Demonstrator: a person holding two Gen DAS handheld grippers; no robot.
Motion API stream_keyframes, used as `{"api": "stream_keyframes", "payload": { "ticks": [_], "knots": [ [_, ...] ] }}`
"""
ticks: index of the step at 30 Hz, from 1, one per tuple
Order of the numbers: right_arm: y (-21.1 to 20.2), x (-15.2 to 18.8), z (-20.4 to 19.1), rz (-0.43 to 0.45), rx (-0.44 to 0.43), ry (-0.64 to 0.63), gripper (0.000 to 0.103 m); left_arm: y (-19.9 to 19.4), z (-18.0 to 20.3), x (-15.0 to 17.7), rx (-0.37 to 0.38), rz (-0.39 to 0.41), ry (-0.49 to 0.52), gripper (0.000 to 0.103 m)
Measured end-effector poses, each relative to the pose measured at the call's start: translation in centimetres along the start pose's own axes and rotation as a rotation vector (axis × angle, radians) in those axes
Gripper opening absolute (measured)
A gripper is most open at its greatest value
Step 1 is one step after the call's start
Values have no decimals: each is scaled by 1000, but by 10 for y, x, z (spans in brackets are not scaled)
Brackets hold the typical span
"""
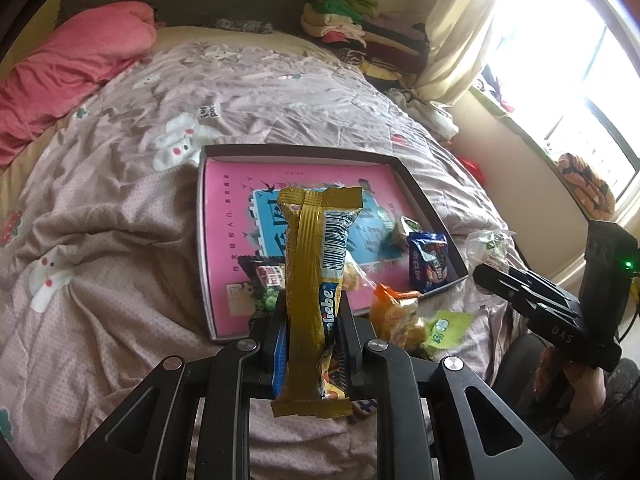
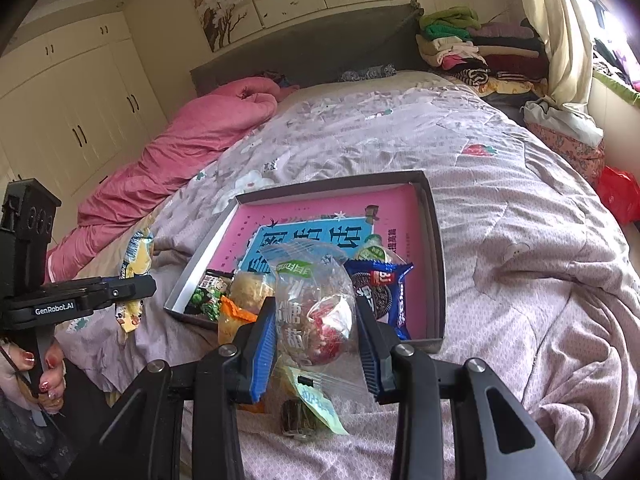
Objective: Organize snacks
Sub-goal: 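Lift both held snacks up from the pile toward the pink tray, then carry the wafer bar with left gripper while right gripper carries the candy bag over the tray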
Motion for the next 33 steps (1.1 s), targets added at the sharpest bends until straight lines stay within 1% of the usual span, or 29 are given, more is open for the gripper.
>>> {"api": "stream_keyframes", "payload": {
  "ticks": [9, 18, 23, 29, 33],
  "knots": [
    [2, -6, -3, 8, -4, -1, 38, 0, -16, -7, -26, 19, -30, 20],
    [8, -16, -5, 9, -2, 4, 38, 18, -26, -18, -59, 31, -42, 20],
    [11, -20, -8, 7, 5, -7, 38, 32, -32, -20, -66, 17, -52, 20],
    [18, -27, -12, 8, 7, -14, 38, 45, -40, -17, -109, -7, -52, 20],
    [23, -31, -14, 5, 3, -13, 38, 53, -46, -13, -117, -26, -69, 20]
  ]
}}
Point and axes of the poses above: each gripper's, at about its wrist camera, not at the fingertips, and y roughly the way its jaws point, z to its right, x to its underside, the point moved 6 cm from there along y, roughly the way its jaws point, and after that the axes turned 1 degree about -z, right-handed, at the moved point
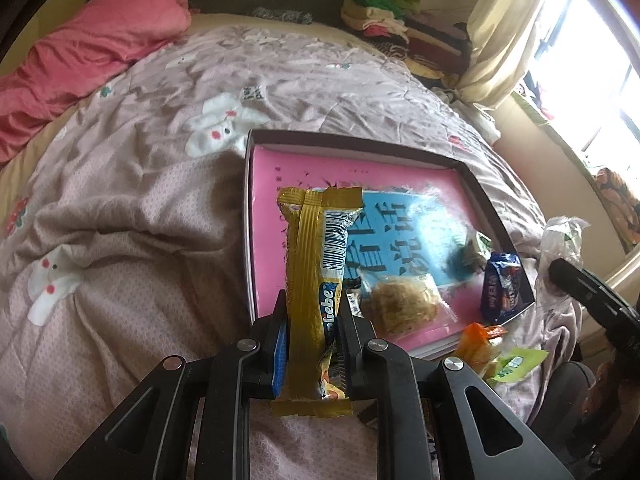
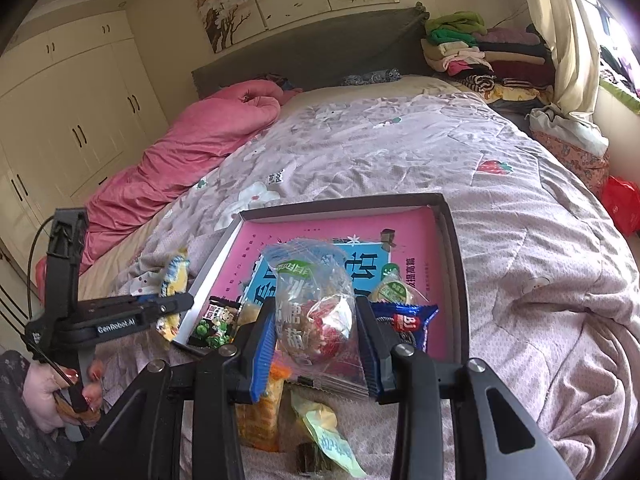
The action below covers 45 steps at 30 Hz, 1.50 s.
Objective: Organize snacks
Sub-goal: 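Carry the wafer bar with left gripper while right gripper carries the candy bag over the tray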
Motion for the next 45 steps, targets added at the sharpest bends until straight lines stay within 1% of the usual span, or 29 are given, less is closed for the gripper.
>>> {"api": "stream_keyframes", "payload": {
  "ticks": [13, 23, 36, 45],
  "knots": [
    [14, -6, 0, -8, -3, 7, 38, 14, 5, 3, 7, -26, 9, 20],
    [24, -5, 0, -22, -3, 9, 38, 17, 11, 4, 54, -35, -4, 20],
    [40, 1, 0, -61, -10, 18, 38, 19, 18, 4, 84, -50, 3, 20],
    [54, 6, 4, -97, -17, 45, 38, 16, 17, 4, 86, -45, 0, 21]
  ]
}}
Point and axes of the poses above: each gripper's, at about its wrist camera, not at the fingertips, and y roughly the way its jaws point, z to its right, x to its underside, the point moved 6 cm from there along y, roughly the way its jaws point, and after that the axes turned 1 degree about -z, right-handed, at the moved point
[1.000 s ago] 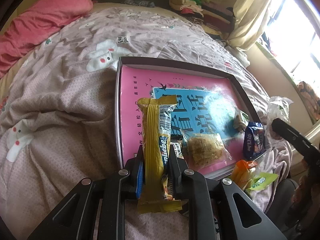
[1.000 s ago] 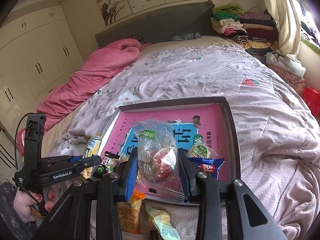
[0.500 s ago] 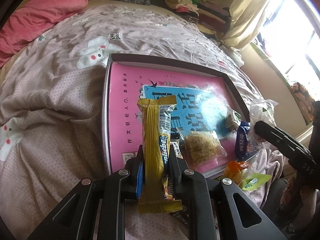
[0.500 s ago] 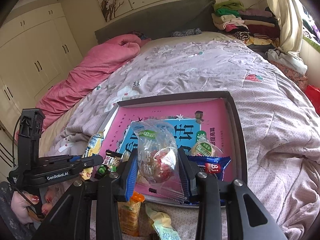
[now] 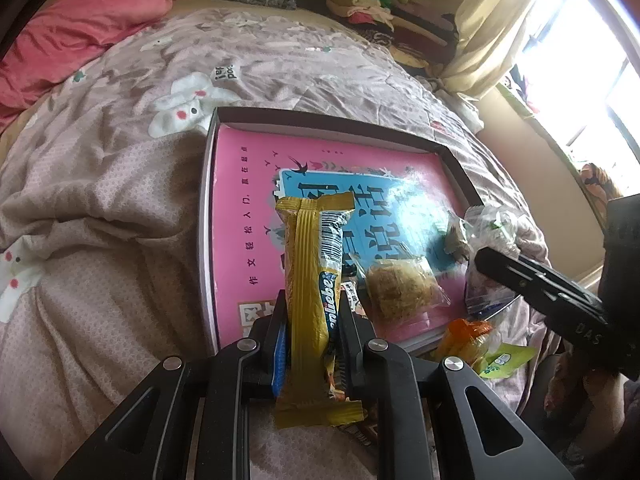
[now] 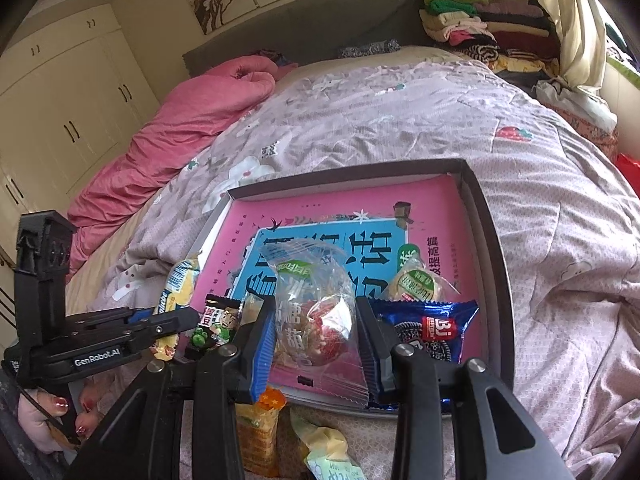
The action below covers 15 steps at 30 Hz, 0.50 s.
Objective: Organize snacks
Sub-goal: 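Carry the wafer bar with left gripper while right gripper carries the candy bag over the tray, then lower the wafer bar into the tray with left gripper while right gripper lowers the candy bag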
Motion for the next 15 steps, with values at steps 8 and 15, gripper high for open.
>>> {"api": "stream_keyframes", "payload": {
  "ticks": [8, 15],
  "knots": [
    [11, 6, 2, -34, -11, 12, 38, -2, -7, -1, -15, 2, -16, 21],
    [15, 10, 0, -51, -15, 8, 38, 2, -9, 1, -28, -6, -19, 21]
  ]
}}
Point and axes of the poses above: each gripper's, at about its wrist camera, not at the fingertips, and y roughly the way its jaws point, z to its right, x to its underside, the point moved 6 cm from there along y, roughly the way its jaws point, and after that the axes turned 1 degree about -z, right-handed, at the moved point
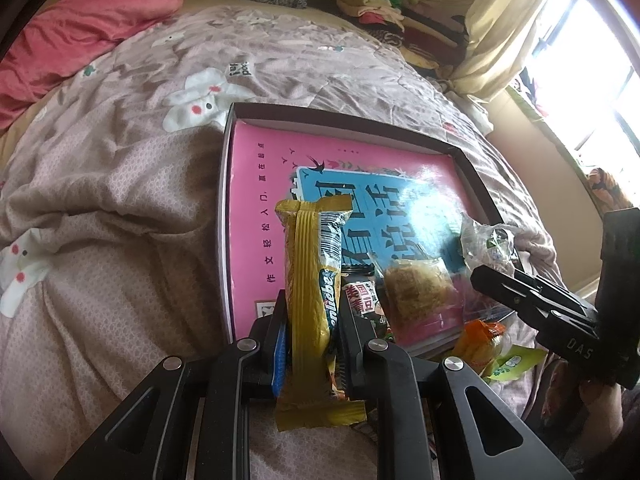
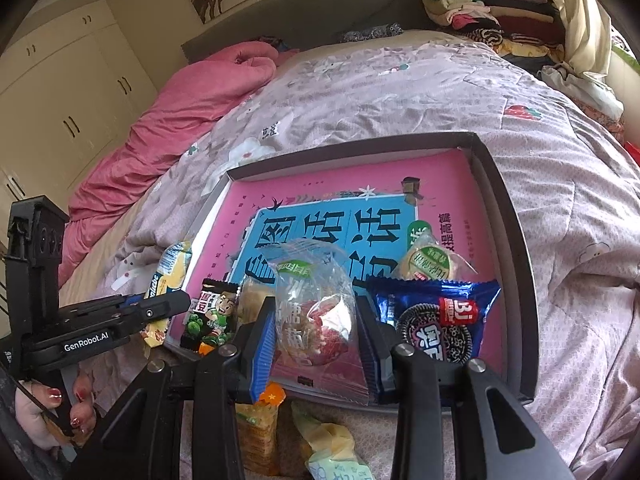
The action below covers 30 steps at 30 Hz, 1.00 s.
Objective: Organize snacks
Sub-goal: 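Lower the wafer bar into the tray with left gripper while right gripper lowers the candy bag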
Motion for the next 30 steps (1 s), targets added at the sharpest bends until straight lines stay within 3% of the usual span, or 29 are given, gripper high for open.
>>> {"api": "stream_keyframes", "payload": {
  "ticks": [30],
  "knots": [
    [6, 4, -1, -24, 15, 4, 41, 4, 1, 0, -3, -8, -1, 21]
  ]
}}
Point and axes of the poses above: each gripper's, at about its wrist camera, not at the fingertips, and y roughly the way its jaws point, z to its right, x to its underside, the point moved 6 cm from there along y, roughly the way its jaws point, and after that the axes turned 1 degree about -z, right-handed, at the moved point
